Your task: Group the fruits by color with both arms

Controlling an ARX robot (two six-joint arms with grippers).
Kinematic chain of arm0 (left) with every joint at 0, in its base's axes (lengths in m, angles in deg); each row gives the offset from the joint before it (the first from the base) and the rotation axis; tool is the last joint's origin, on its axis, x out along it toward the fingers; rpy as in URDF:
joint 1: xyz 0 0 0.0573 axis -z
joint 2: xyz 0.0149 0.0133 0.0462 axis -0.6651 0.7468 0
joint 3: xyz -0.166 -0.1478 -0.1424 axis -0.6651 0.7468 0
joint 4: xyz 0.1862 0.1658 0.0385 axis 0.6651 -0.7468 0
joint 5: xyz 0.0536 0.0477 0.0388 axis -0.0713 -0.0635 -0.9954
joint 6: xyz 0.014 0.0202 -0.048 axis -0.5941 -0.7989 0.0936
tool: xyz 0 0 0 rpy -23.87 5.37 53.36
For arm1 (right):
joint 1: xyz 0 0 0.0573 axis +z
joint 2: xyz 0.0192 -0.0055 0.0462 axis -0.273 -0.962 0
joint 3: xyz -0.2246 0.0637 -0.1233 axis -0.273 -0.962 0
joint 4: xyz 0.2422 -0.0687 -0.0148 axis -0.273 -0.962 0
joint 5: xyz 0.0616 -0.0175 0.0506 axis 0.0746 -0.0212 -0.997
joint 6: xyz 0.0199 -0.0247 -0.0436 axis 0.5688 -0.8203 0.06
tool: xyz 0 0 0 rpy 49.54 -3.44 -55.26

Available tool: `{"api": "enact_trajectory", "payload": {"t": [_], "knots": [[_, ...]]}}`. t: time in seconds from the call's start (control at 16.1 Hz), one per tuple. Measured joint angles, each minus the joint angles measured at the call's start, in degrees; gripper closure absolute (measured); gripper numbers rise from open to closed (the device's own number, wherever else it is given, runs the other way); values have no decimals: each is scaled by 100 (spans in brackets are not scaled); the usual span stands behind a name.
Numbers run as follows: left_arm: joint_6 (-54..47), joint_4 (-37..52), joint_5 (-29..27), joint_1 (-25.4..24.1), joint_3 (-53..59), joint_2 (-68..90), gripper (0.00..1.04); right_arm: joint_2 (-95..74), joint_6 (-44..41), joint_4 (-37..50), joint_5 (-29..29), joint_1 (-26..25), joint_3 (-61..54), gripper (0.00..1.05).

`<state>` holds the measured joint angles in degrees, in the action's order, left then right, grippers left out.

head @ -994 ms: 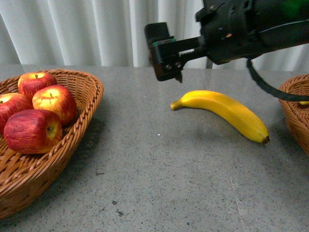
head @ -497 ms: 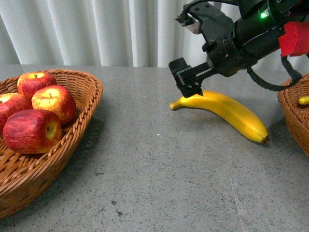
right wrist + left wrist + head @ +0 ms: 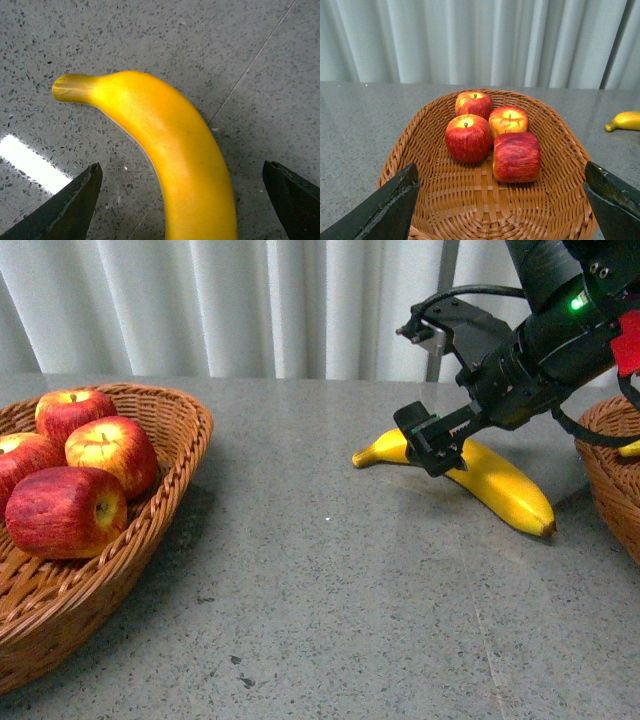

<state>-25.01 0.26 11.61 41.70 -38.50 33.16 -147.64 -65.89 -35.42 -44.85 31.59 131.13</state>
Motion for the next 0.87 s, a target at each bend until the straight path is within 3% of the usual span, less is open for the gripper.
{"api": "enact_trajectory", "payload": {"t": [0.25,0.37,0.62,0.68,0.87], "knots": [[0,0,-2,0,0,0,7,-212,-94,-162,166,2,125,6],[0,2,-2,0,0,0,7,-214,-190,-157,162,42,125,22],[0,0,0,0,0,0,7,-212,-208,-11,-31,118,66,65],[0,2,0,0,0,0,7,-212,-197,31,-39,118,57,70],[0,0,0,0,0,0,7,-157,249,640,-564,105,-37,71]]}}
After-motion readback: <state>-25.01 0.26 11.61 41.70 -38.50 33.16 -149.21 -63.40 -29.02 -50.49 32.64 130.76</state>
